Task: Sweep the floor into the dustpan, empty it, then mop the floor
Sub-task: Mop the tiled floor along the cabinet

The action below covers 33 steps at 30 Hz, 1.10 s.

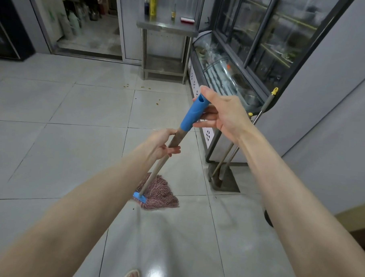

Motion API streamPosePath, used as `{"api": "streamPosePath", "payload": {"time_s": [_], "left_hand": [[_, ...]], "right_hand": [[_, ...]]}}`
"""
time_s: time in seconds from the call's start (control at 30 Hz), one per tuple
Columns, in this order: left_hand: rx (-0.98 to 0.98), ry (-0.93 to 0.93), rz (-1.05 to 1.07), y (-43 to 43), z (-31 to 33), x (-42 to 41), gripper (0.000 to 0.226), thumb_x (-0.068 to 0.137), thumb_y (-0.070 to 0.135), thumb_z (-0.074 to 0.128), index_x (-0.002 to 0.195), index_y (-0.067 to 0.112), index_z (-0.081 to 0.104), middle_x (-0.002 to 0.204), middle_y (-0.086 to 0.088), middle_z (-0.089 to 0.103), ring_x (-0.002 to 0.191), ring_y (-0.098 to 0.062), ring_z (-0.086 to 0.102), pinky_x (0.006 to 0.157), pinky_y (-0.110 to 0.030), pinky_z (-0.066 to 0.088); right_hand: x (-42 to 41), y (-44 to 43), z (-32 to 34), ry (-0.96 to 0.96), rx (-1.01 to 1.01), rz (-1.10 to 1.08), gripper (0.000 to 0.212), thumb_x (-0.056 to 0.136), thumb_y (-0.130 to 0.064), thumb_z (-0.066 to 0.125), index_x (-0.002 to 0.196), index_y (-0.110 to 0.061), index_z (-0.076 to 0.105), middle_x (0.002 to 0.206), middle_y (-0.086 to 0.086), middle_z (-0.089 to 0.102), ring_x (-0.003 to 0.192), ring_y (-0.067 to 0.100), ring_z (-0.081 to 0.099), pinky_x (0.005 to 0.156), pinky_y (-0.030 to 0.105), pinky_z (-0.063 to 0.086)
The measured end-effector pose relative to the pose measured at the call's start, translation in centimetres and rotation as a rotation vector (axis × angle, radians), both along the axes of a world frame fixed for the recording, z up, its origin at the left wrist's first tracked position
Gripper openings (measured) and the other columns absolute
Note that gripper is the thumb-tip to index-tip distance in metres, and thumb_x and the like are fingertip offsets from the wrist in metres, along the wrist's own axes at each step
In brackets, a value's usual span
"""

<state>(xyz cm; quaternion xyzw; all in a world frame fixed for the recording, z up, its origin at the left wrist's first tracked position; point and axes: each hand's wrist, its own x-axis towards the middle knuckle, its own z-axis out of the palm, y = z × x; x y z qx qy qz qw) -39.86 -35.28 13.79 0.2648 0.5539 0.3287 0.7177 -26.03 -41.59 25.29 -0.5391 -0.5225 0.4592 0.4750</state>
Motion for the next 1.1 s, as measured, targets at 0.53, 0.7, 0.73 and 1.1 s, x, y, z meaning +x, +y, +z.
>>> {"api": "streamPosePath", "payload": {"time_s": [0.53,0.7,0.73,1.1], "left_hand": [[0.007,-0.267,-0.030,1.0,-3.7,-2.3,0.016,0.094,0.006,0.053,0.103,-0.005,0.060,0.109,-0.014,0.051,0.108,-0.029,0.053,0.078,-0.036,0.057],[-0.035,-0.302,0.041,-1.1,-6.8,-1.6,0.022,0.092,-0.003,0.050,0.111,-0.011,0.055,0.102,-0.019,0.055,0.094,-0.028,0.059,0.084,-0.032,0.054],[-0.033,-0.317,0.065,-1.4,-7.5,-1.4,0.027,0.092,-0.003,0.049,0.118,-0.012,0.052,0.104,-0.020,0.055,0.092,-0.027,0.060,0.078,-0.032,0.057],[-0.049,-0.241,0.048,1.9,-12.0,-2.3,0.016,0.100,0.017,0.046,0.097,0.004,0.056,0.087,-0.012,0.060,0.074,-0.019,0.057,0.056,-0.027,0.055]], "right_hand": [[-2.8,0.1,-6.6,-0.001,-0.186,0.070,0.028,0.089,-0.036,0.062,0.103,-0.013,0.070,0.112,0.009,0.069,0.097,0.028,0.069,0.082,0.037,0.059],[-1.8,-3.3,-9.0,0.056,-0.208,0.112,0.024,0.088,-0.030,0.065,0.103,-0.013,0.071,0.106,0.012,0.072,0.093,0.030,0.071,0.089,0.038,0.056],[-1.7,-3.7,-9.6,0.076,-0.210,0.103,0.020,0.088,-0.028,0.064,0.101,-0.014,0.071,0.106,0.013,0.072,0.095,0.031,0.070,0.090,0.038,0.055],[-3.4,-0.4,-15.2,0.237,-0.358,0.073,0.041,0.088,-0.011,0.064,0.127,0.002,0.055,0.096,0.007,0.070,0.085,0.022,0.070,0.085,0.031,0.057]]}}
